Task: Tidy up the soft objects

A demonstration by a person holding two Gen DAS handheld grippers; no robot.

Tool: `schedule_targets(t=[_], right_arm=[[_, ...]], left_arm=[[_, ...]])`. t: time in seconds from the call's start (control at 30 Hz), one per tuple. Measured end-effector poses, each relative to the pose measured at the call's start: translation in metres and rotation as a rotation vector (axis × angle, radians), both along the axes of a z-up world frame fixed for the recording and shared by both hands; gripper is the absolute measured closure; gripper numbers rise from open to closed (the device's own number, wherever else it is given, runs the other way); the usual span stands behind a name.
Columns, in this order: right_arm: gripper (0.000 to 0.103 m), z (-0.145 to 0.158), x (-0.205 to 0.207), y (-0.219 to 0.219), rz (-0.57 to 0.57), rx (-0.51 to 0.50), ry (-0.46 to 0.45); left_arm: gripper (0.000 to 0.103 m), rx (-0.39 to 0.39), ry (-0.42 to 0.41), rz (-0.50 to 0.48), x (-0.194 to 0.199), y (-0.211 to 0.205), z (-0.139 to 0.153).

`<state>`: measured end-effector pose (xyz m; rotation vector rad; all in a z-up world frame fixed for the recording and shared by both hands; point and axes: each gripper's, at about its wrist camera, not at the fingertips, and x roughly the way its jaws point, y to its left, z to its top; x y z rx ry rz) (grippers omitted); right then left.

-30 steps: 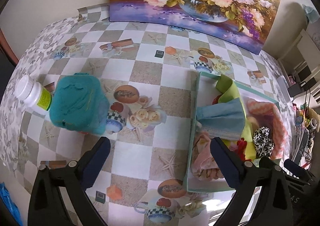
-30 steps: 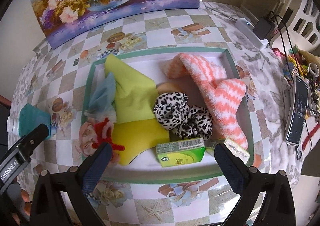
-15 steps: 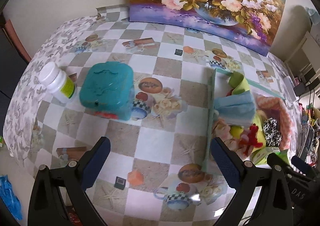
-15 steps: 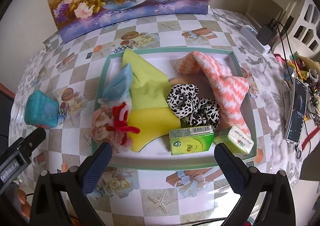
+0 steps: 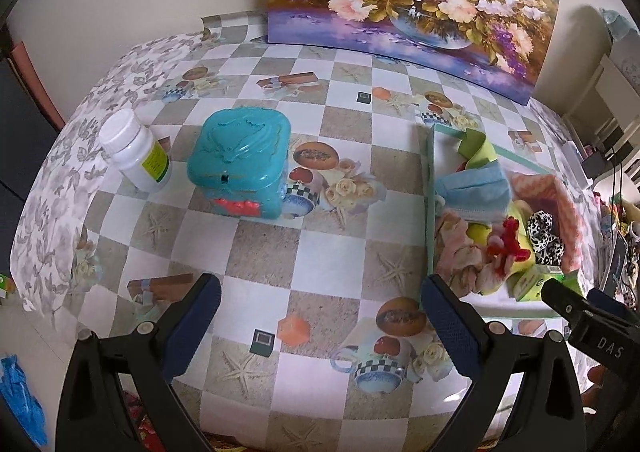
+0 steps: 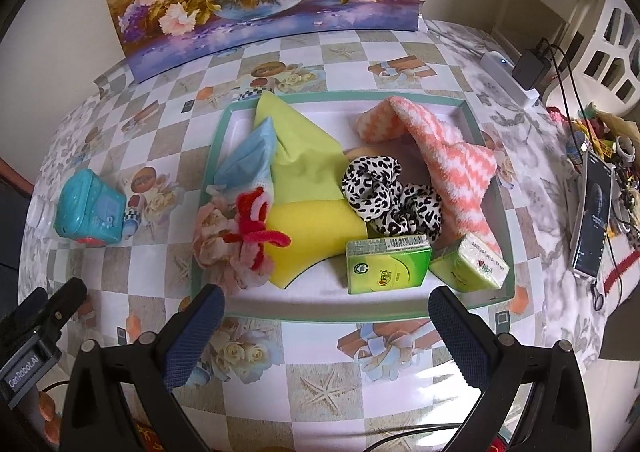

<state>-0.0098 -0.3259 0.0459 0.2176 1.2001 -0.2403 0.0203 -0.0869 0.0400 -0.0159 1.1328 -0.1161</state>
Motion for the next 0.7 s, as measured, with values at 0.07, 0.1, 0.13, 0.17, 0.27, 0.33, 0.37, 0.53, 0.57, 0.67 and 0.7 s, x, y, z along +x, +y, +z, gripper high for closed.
schedule_targets(t=[0.07,0.1,0.13,0.17,0.27,0.33,0.37,0.53,0.57,0.67,0.7], right_arm=[[0.000,0.0002,-0.0022,0.0014,0.000,-0.001,-0.002],[0.000,0.0005,-0.0034,0.0024,0.001,-0.002,-0.003],[0.000,0.0008,-0.0042,0.0034,0.002,-0.003,-0.005],[0.000,0.0012,-0.0049,0.0040,0.004,-0.004,-0.006],[0.000,0.0025,-0.0065,0.0055,0.008,-0.007,-0.010],[0.000,0.0029,-0.0066,0.0062,0.009,-0.010,-0.010],[0.000,0.0030,-0.0063,0.0058,0.009,-0.011,-0.010],[0.000,0.0034,-0.0056,0.0066,0.011,-0.019,-0.009],[0.000,0.0036,-0.0055,0.0066,0.012,-0.020,-0.010],[0.000,0.0039,-0.0053,0.0070,0.016,-0.026,-0.010],[0.000,0.0039,-0.0052,0.0072,0.018,-0.028,-0.010]], left_arm=[[0.003,0.000,-0.004,-0.002,-0.0022,0.0014,0.0005],[0.003,-0.001,-0.006,-0.005,-0.0033,0.0021,0.0009],[0.003,-0.003,-0.006,-0.005,-0.0041,0.0022,0.0011],[0.003,-0.005,-0.006,-0.006,-0.0047,0.0025,0.0013],[0.003,-0.006,-0.001,-0.008,-0.0061,0.0036,0.0006],[0.003,-0.002,0.000,-0.009,-0.0063,0.0023,0.0005],[0.003,0.000,0.000,-0.009,-0.0064,0.0016,0.0009],[0.003,-0.011,-0.007,-0.011,-0.0061,0.0029,0.0019],[0.003,-0.013,-0.006,-0.010,-0.0061,0.0031,0.0024],[0.003,-0.016,-0.005,-0.009,-0.0053,0.0041,0.0029],[0.003,-0.017,-0.004,-0.009,-0.0047,0.0043,0.0030]])
